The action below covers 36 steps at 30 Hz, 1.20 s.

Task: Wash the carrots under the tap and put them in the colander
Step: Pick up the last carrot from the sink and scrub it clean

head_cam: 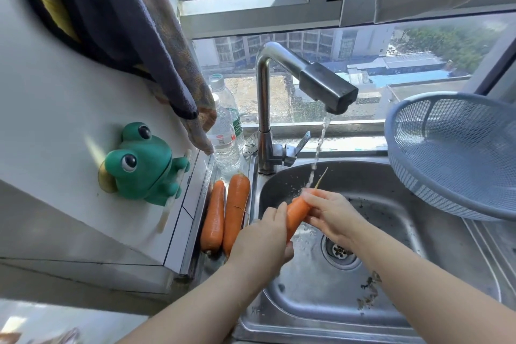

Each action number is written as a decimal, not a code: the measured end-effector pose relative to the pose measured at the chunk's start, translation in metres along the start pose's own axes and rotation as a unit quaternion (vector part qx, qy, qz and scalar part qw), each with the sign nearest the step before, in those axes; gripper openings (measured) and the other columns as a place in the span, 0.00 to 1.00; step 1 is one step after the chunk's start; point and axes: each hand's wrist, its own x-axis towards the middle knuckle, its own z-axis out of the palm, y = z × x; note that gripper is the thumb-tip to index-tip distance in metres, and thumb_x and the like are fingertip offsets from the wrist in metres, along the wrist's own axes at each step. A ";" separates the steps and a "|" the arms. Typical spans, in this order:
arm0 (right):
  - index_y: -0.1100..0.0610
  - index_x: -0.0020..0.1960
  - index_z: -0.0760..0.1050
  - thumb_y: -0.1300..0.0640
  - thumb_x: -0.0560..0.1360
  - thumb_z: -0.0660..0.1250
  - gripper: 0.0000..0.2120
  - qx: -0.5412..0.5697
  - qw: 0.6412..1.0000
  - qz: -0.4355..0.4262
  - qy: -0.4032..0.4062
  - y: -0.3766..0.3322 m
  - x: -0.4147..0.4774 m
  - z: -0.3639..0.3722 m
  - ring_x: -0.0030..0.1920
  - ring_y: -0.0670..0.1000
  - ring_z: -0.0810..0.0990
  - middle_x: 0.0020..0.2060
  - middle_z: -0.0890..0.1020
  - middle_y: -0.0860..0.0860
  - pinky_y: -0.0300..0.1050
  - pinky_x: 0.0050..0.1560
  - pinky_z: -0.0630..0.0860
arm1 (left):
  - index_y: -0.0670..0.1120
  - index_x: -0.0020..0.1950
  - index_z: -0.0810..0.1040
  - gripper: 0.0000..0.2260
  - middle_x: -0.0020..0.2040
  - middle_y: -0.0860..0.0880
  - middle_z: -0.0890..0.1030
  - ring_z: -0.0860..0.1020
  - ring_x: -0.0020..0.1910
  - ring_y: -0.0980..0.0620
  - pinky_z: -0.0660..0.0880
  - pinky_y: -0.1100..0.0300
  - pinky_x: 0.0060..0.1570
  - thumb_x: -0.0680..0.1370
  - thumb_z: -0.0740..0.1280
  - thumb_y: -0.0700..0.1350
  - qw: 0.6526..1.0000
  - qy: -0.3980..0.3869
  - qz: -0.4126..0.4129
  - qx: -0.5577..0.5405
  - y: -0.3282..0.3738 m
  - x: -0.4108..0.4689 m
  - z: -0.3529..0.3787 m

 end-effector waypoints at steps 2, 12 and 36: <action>0.66 0.55 0.76 0.66 0.79 0.60 0.07 -0.014 0.999 0.021 -0.045 -0.003 -0.003 -0.006 0.52 0.56 0.81 0.50 0.81 0.62 0.49 0.55 0.78 | 0.48 0.77 0.54 0.29 0.67 0.49 0.69 0.75 0.59 0.48 0.74 0.54 0.55 0.79 0.62 0.51 0.999 -0.012 -0.008 -0.045 -0.004 -0.001 -0.002; 0.63 0.51 0.76 0.60 0.82 0.57 0.10 -0.116 0.992 -0.039 0.032 0.007 0.004 0.001 0.51 0.54 0.80 0.49 0.80 0.60 0.46 0.49 0.80 | 0.49 0.73 0.59 0.26 0.62 0.49 0.72 0.76 0.55 0.47 0.74 0.53 0.51 0.78 0.63 0.51 0.997 -0.033 -0.022 -0.065 0.001 0.004 -0.005; 0.62 0.54 0.72 0.55 0.83 0.54 0.12 0.245 0.961 0.014 0.126 0.016 -0.004 0.048 0.38 0.54 0.76 0.40 0.76 0.58 0.48 0.41 0.75 | 0.51 0.60 0.69 0.14 0.51 0.50 0.77 0.78 0.45 0.49 0.75 0.54 0.44 0.74 0.64 0.48 0.994 -0.015 -0.019 -0.106 -0.004 -0.012 -0.018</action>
